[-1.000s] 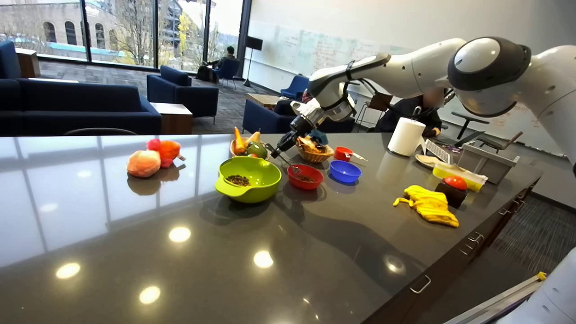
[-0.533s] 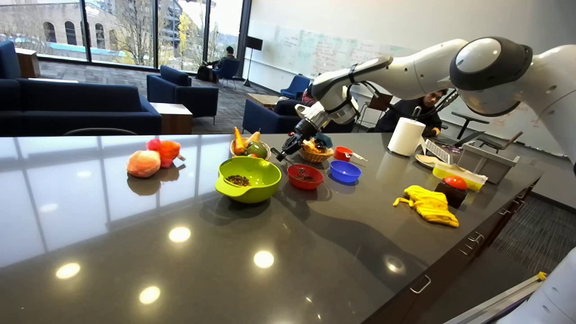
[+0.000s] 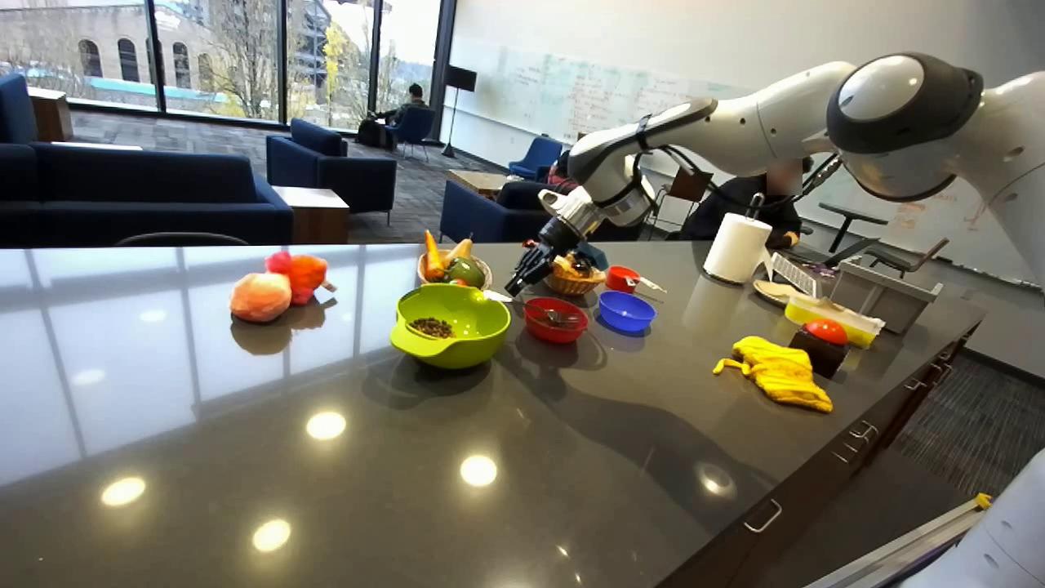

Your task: Remove the spoon in the yellow basket and use it to stir the content in the orange bowl

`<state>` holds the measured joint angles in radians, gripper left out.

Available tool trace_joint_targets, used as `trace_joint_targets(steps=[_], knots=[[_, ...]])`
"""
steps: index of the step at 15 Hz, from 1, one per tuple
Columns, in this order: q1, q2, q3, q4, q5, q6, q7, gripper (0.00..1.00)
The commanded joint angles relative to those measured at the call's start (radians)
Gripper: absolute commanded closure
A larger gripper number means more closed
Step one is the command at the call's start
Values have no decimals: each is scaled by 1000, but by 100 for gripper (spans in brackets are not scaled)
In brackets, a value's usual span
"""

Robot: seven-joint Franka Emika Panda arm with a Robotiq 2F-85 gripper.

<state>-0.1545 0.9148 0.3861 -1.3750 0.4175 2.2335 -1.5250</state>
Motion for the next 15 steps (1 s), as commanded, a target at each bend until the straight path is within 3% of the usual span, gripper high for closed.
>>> trace_joint_targets(steps=[1, 8, 11, 15], knots=[[-2, -71, -15, -86, 8, 27, -23, 48], [38, -151, -64, -145, -28, 26, 51, 1], [80, -199, -113, -182, -78, 25, 134, 0], [147, -274, -190, -246, -191, 15, 342, 0]])
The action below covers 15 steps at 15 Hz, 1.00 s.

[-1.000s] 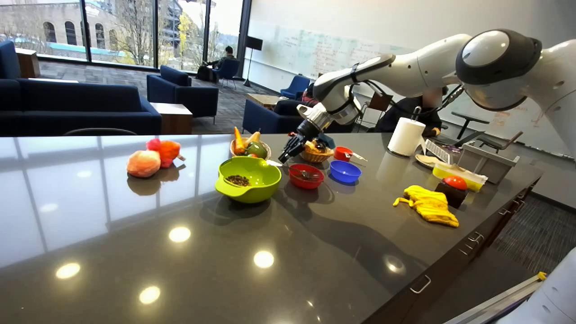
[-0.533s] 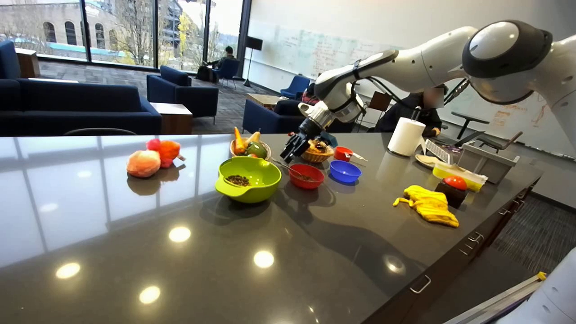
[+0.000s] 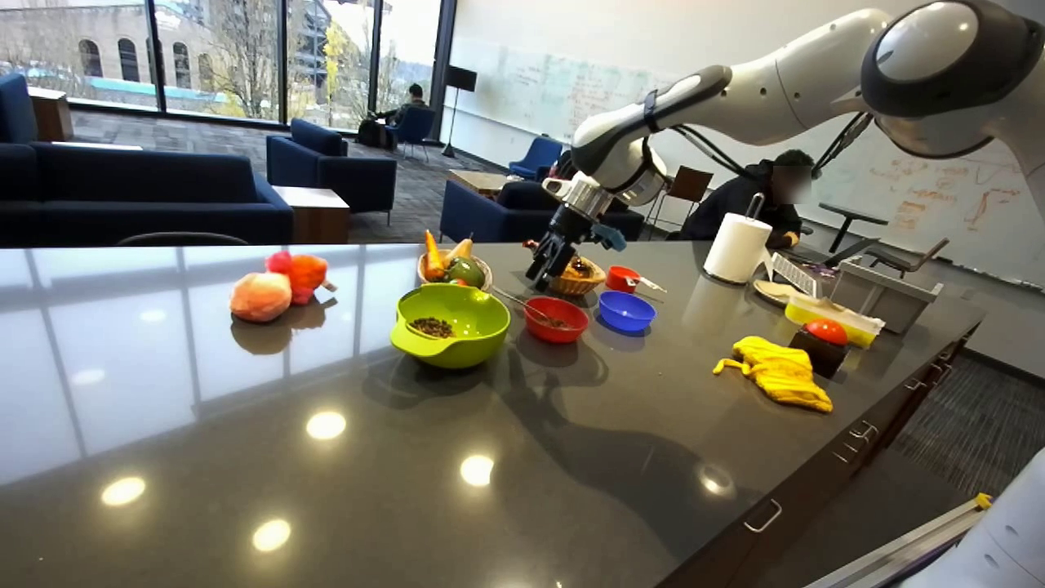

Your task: Remove the spoon in the yellow basket and use it to stir the content in the orange bowl

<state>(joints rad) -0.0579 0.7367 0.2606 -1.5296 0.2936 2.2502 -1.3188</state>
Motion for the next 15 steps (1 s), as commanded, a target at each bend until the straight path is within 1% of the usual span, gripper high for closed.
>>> trace_joint_targets(steps=[1, 4, 7, 11, 15], knots=[[67, -115, -83, -109, -102, -4, 195, 0], [110, -169, -129, -153, -204, -27, 375, 0], [138, -221, -162, -196, -301, -63, 555, 0], [153, -287, -191, -260, -404, -78, 799, 0], [157, -360, -213, -340, -481, -62, 1043, 0]])
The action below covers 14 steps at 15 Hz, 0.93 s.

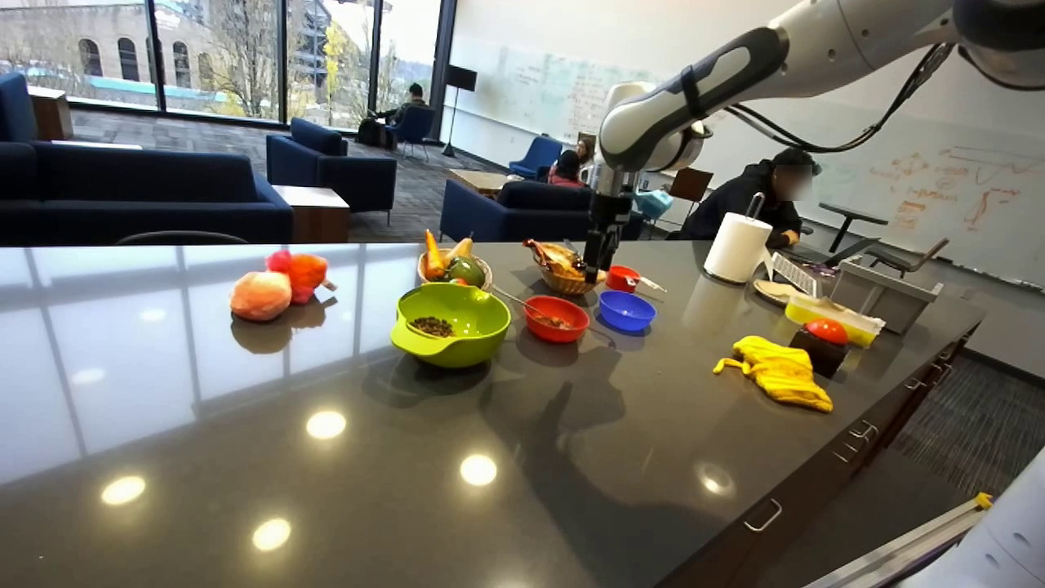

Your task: Remove the spoon in the yellow basket and use it to stir the content in the orange bowl

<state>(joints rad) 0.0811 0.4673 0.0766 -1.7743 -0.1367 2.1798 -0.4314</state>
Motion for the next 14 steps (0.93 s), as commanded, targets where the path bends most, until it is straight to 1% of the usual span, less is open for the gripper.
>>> trace_joint_targets(steps=[1, 10, 14], knots=[[19, -110, -33, -115, -58, 12, 215, 0], [16, -271, -65, -317, -37, 118, 686, 0], [15, -337, -78, -406, -50, 154, 840, 0]])
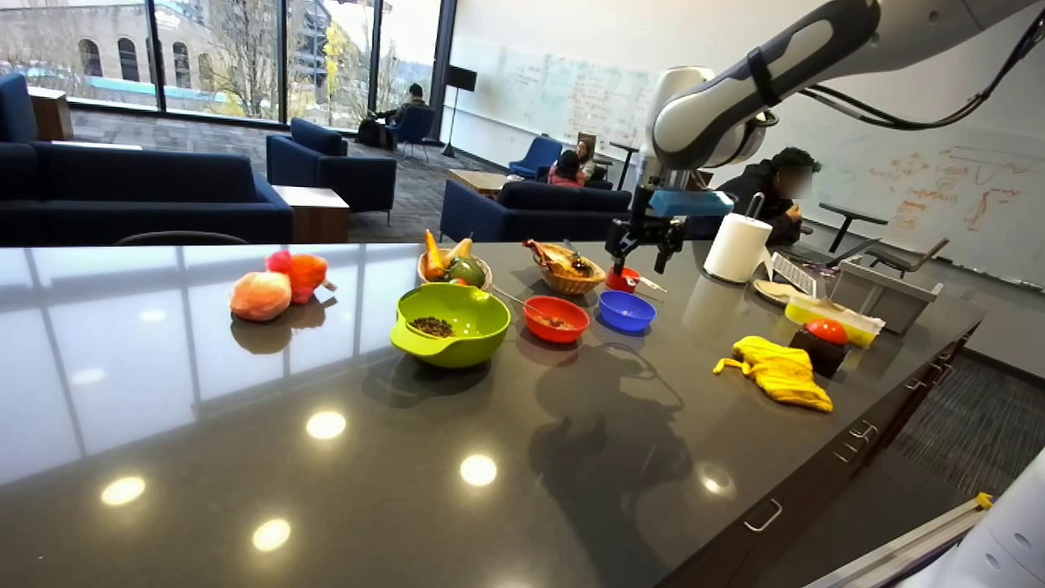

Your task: Remove the spoon in the yellow basket and use it to stir the content in the orange bowl

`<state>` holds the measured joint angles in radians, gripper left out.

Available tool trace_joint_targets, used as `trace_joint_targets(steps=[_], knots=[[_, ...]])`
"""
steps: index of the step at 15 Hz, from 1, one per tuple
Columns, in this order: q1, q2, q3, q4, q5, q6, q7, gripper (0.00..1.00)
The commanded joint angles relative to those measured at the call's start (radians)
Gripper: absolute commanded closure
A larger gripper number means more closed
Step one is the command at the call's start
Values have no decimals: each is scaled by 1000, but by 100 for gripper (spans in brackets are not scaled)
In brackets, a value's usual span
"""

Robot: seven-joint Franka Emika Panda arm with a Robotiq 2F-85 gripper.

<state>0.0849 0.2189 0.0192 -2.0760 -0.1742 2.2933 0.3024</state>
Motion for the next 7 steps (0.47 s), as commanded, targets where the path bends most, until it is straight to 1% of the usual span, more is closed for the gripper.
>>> trace_joint_targets(steps=[1, 4, 5, 7], knots=[[10, -108, -22, -128, -13, 47, 137, 0], [4, -174, -27, -204, -30, 66, 225, 0], [-1, -89, -14, -116, -2, 36, 162, 0], [-5, -123, -14, -153, -4, 43, 188, 0]])
